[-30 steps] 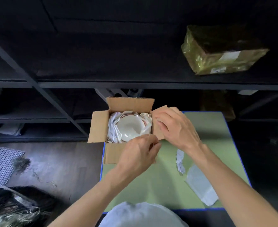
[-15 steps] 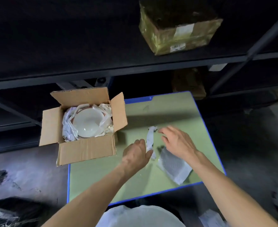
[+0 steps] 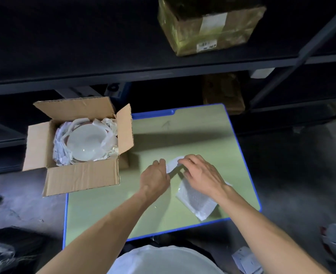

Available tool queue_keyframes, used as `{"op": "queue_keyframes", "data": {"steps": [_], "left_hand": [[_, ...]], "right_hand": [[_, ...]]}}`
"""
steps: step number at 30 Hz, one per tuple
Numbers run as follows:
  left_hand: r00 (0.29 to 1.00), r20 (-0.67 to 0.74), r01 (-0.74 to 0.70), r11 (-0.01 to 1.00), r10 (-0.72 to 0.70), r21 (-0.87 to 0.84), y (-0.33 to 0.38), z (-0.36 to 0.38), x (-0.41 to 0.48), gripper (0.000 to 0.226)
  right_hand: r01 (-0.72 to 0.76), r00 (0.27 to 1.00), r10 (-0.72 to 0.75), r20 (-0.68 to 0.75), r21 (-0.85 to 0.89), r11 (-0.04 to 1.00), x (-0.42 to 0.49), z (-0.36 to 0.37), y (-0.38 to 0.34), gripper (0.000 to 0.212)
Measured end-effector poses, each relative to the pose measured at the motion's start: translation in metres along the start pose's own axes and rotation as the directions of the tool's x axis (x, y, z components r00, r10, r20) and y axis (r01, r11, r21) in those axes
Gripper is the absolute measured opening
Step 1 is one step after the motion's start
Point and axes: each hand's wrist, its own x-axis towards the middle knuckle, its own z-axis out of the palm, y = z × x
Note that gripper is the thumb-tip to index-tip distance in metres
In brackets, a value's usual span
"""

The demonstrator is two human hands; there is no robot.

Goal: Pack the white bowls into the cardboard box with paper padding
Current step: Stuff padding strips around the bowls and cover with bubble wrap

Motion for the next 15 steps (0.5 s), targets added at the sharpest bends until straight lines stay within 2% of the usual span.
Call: {"op": "queue_keyframes", "data": {"steps": [4, 6, 11, 15], "left_hand": [[0.993, -0.103, -0.051, 0.999, 0.052, 0.013, -0.001, -0.025, -0.024, 0.016], [0.982, -0.164, -0.101, 0.994, 0.093, -0.043, -0.003, -0.040, -0.038, 0.013], [0.944, -0.269, -0.243, 0.955, 0.192, -0.170, -0.009, -0.071, -0.065, 0.016], [0.919, -0.335, -0.313, 0.903, 0.209, -0.295, -0.011, -0.093, -0.088, 0.017]], "right_hand": [[0.080, 0.991, -0.077, -0.112, 0.017, 0.997, 0.005, -0.019, -0.008, 0.035], [0.117, 0.987, -0.117, -0.109, -0.014, 0.993, 0.005, -0.031, -0.010, 0.038], [0.193, 0.981, -0.192, -0.027, 0.037, 0.981, 0.010, -0.064, -0.022, 0.025], [0.142, 0.979, -0.162, 0.122, 0.160, 0.977, 0.011, -0.090, -0.045, 0.009]]}}
